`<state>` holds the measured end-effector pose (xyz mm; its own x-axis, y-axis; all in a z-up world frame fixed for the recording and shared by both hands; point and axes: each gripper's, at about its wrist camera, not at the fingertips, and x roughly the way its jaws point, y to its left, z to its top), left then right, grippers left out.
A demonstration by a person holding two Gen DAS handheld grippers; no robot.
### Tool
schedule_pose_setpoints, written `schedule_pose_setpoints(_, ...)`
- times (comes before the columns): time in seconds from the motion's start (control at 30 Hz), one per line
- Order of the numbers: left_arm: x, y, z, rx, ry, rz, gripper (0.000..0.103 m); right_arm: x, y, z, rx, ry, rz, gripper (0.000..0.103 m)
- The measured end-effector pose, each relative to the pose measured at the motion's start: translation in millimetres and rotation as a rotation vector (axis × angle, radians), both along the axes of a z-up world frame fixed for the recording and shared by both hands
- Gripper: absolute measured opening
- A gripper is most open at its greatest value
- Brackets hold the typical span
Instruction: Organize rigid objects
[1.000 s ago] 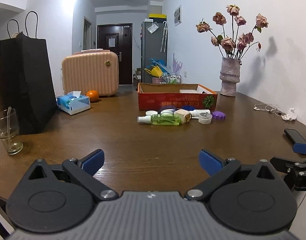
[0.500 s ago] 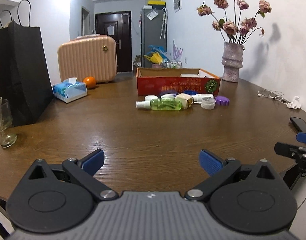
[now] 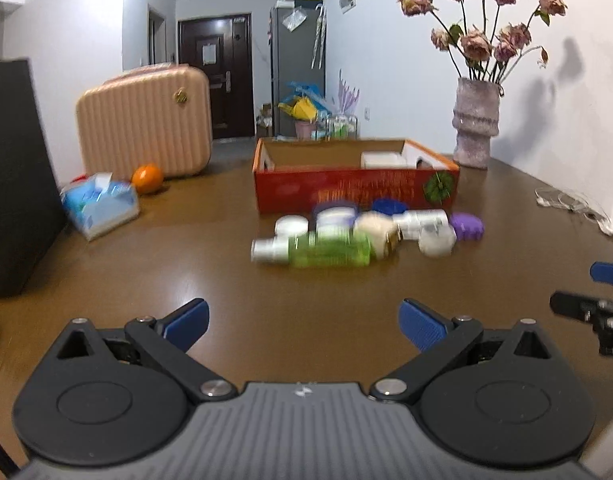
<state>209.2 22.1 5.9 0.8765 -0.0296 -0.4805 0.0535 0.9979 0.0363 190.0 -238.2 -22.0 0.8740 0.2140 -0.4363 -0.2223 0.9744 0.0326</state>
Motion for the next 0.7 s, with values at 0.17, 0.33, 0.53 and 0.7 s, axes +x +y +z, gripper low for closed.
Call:
schedule_pose_setpoints(0.17, 57, -9, 2, 0.018, -0.011, -0.048, 0.103, 47, 9, 12, 0.001, -0.038, 0.055, 0.084)
schedule_pose_setpoints(0.33, 110, -10, -8, -0.039, 0.038, -0.007, 0.103, 99, 24, 15, 0.006, -0.054, 0.112, 0.083)
schedule_pose_setpoints(0.53, 163, -16, -32, -0.008, 0.051, 0.142, 0.103, 163, 42, -1, -0.03, 0.005, 0.097, 0.08)
schedule_pose_setpoints(0.7, 170, -20, -48, 0.031, 0.043, 0.177, 0.102, 190, 41, -19, -0.047, 0.051, 0.065, 0.08)
